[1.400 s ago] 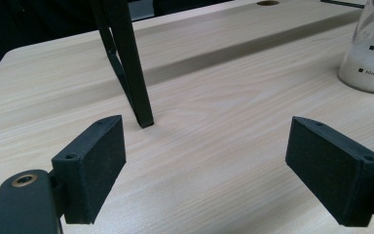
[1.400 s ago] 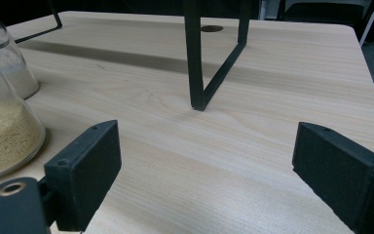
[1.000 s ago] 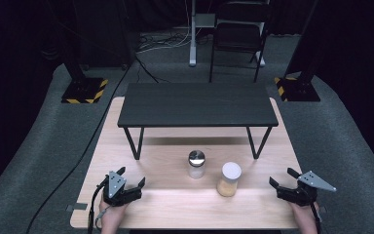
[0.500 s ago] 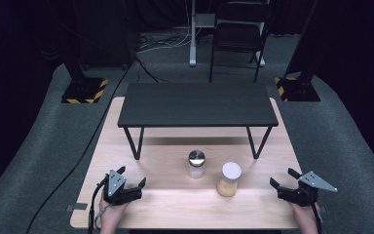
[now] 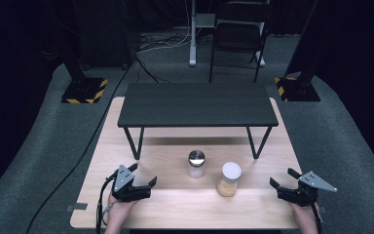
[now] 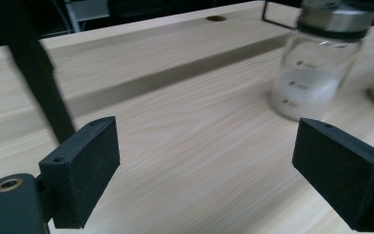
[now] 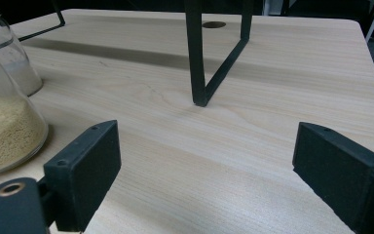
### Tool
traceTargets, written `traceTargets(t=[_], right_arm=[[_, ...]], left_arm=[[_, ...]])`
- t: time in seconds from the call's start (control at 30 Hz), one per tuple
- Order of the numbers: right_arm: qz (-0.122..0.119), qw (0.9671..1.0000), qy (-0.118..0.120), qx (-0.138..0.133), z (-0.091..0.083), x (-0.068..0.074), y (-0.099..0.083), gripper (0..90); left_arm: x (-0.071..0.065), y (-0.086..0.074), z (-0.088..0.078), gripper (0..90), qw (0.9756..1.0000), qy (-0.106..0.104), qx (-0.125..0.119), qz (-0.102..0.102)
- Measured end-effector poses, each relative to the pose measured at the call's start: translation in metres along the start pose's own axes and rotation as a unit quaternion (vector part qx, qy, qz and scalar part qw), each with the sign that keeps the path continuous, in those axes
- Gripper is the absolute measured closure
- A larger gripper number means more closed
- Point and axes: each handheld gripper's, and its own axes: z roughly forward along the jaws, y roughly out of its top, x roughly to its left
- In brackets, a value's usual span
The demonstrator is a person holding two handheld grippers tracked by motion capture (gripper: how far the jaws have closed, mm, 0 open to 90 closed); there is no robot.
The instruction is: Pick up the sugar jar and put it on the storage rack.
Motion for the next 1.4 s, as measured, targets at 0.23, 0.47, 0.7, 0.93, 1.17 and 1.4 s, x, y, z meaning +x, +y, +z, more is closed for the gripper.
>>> traceTargets(t=[0.23, 0.47, 0.7, 0.93, 1.17, 1.4], right_arm=[[0.0, 1.0, 0.001, 0.001, 0.0, 0.0, 0.0, 9.1], [0.0, 1.0, 0.003, 0.002, 0.001, 0.0, 0.001, 9.1], [-0.002, 1.0, 0.005, 0.002, 0.001, 0.0, 0.001, 9.0], [-0.005, 1.0, 0.007, 0.004, 0.001, 0.0, 0.001, 9.1], [-0.005, 1.0, 0.007, 0.003, 0.001, -0.001, 0.001, 9.0], [-0.004, 1.0, 0.008, 0.003, 0.001, -0.001, 0.001, 9.1]], left_arm=[[-0.011, 0.011, 0.02, 9.6, 0.9994, -0.031, 0.001, 0.014], [-0.019, 0.02, 0.04, 9.6, 0.9983, -0.057, 0.005, 0.014], [-0.032, 0.032, 0.061, 9.7, 0.997, -0.07, 0.001, 0.031], [-0.042, 0.039, 0.082, 9.8, 0.9962, -0.083, 0.002, 0.026], [-0.051, 0.042, 0.104, 10.0, 0.9961, -0.084, 0.008, 0.026], [-0.063, 0.037, 0.121, 11.3, 0.9966, -0.074, 0.013, 0.033]])
